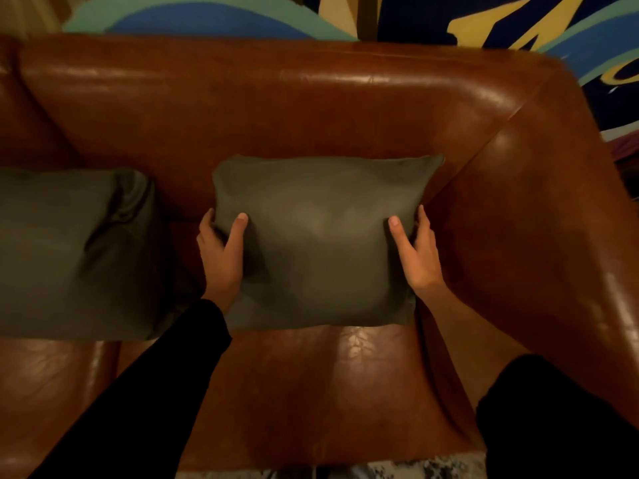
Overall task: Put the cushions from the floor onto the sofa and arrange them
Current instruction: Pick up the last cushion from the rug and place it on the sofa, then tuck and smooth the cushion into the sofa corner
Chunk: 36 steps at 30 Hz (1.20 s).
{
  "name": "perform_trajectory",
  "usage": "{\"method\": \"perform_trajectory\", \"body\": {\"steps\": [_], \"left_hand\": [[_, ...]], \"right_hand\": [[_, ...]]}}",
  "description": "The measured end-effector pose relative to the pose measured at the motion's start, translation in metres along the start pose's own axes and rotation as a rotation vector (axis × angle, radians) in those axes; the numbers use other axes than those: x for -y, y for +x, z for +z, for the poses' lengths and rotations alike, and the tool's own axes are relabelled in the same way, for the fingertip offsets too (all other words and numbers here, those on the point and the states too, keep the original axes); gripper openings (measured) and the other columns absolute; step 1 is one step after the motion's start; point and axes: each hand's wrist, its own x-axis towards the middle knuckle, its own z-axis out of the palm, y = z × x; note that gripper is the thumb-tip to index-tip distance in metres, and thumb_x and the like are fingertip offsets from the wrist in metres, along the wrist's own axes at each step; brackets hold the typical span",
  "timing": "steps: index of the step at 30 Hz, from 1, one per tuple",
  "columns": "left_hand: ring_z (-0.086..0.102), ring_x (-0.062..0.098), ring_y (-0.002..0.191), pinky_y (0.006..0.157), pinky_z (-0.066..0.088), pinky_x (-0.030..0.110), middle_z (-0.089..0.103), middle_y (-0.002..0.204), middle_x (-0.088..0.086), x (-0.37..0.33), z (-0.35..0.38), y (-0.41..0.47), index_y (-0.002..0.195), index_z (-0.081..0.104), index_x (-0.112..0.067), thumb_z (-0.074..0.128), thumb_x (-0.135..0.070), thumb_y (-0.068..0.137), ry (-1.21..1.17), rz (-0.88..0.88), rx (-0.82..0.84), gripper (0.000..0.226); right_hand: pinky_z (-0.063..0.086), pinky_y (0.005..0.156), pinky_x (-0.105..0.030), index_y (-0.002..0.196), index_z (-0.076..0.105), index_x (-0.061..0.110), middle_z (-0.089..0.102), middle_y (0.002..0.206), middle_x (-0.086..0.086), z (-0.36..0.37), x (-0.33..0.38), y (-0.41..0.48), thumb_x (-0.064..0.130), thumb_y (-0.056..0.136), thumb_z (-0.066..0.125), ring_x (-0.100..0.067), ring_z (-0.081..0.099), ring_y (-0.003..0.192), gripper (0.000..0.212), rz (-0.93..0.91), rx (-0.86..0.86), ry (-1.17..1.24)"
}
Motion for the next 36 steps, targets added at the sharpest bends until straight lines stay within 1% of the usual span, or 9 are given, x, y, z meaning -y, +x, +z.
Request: {"method": "perform_trajectory", "body": {"steps": [6, 11, 15, 19, 21, 23, 25, 33, 36], "left_hand": [[0.031, 0.024, 0.136, 0.107, 0.027, 0.029, 0.025, 0.15, 0.009, -0.036, -0.01, -0.01, 0.149, 0.024, -0.019, 0.057, -0.042, 0.092, 0.092, 0.075, 0.02, 0.07], [0.03, 0.024, 0.137, 0.111, 0.023, 0.029, 0.028, 0.149, 0.011, -0.06, -0.022, -0.019, 0.147, 0.028, -0.016, 0.06, -0.038, 0.091, 0.216, 0.269, 0.108, 0.069], [0.029, 0.023, 0.139, 0.115, 0.023, 0.033, 0.031, 0.149, 0.011, -0.077, -0.031, -0.034, 0.148, 0.028, -0.014, 0.06, -0.036, 0.091, 0.303, 0.413, 0.238, 0.069], [0.031, 0.019, 0.139, 0.112, 0.024, 0.028, 0.032, 0.151, 0.006, -0.099, -0.039, -0.045, 0.148, 0.029, -0.018, 0.059, -0.036, 0.093, 0.371, 0.526, 0.381, 0.065], [0.033, 0.019, 0.138, 0.112, 0.026, 0.028, 0.034, 0.15, 0.007, -0.11, -0.041, -0.045, 0.148, 0.03, -0.019, 0.059, -0.034, 0.093, 0.381, 0.566, 0.404, 0.064], [0.033, 0.019, 0.137, 0.108, 0.024, 0.021, 0.036, 0.149, 0.006, -0.117, -0.044, -0.04, 0.147, 0.031, -0.019, 0.059, -0.032, 0.093, 0.38, 0.579, 0.375, 0.062], [0.032, 0.017, 0.138, 0.103, 0.021, 0.015, 0.036, 0.149, 0.006, -0.117, -0.048, -0.032, 0.147, 0.032, -0.019, 0.058, -0.032, 0.094, 0.383, 0.571, 0.329, 0.061], [0.035, 0.017, 0.136, 0.1, 0.022, 0.012, 0.04, 0.147, 0.006, -0.095, -0.064, 0.002, 0.145, 0.035, -0.016, 0.056, -0.029, 0.095, 0.384, 0.497, 0.181, 0.056], [0.037, 0.017, 0.134, 0.102, 0.026, 0.019, 0.041, 0.146, 0.006, -0.077, -0.066, 0.017, 0.145, 0.035, -0.016, 0.056, -0.029, 0.095, 0.341, 0.434, 0.131, 0.055]], "right_hand": [[0.016, 0.114, -0.035, 0.153, 0.005, 0.027, 0.015, 0.157, -0.001, -0.017, 0.029, -0.019, 0.061, 0.089, 0.044, -0.018, 0.015, 0.145, 0.082, -0.043, -0.044, -0.038], [0.018, 0.116, -0.038, 0.152, 0.011, 0.026, 0.021, 0.156, -0.001, -0.024, 0.047, -0.043, 0.063, 0.088, 0.044, -0.018, 0.016, 0.144, 0.081, -0.141, -0.118, -0.131], [0.017, 0.115, -0.034, 0.151, 0.017, 0.022, 0.022, 0.157, 0.0, -0.024, 0.064, -0.066, 0.058, 0.089, 0.049, -0.017, 0.015, 0.145, 0.078, -0.294, -0.098, -0.261], [0.011, 0.117, -0.03, 0.151, 0.019, 0.023, 0.017, 0.158, 0.005, -0.02, 0.089, -0.08, 0.056, 0.089, 0.05, -0.011, 0.009, 0.146, 0.077, -0.416, -0.029, -0.327], [0.009, 0.116, -0.025, 0.151, 0.02, 0.023, 0.015, 0.159, 0.007, -0.014, 0.102, -0.081, 0.057, 0.089, 0.05, -0.007, 0.006, 0.146, 0.077, -0.468, 0.017, -0.363], [0.007, 0.114, -0.023, 0.151, 0.019, 0.024, 0.014, 0.159, 0.007, -0.006, 0.115, -0.078, 0.058, 0.089, 0.05, -0.007, 0.005, 0.146, 0.077, -0.512, 0.069, -0.413], [0.008, 0.117, -0.027, 0.151, 0.019, 0.023, 0.013, 0.159, 0.005, 0.007, 0.127, -0.07, 0.058, 0.089, 0.049, -0.008, 0.005, 0.146, 0.078, -0.559, 0.122, -0.453], [0.011, 0.119, -0.034, 0.151, 0.018, 0.024, 0.014, 0.159, 0.005, 0.068, 0.152, -0.035, 0.062, 0.089, 0.045, -0.01, 0.005, 0.146, 0.078, -0.725, 0.326, -0.621], [0.01, 0.119, -0.033, 0.151, 0.017, 0.025, 0.014, 0.159, 0.004, 0.09, 0.151, -0.023, 0.063, 0.089, 0.043, -0.011, 0.006, 0.147, 0.078, -0.774, 0.384, -0.689]]}}
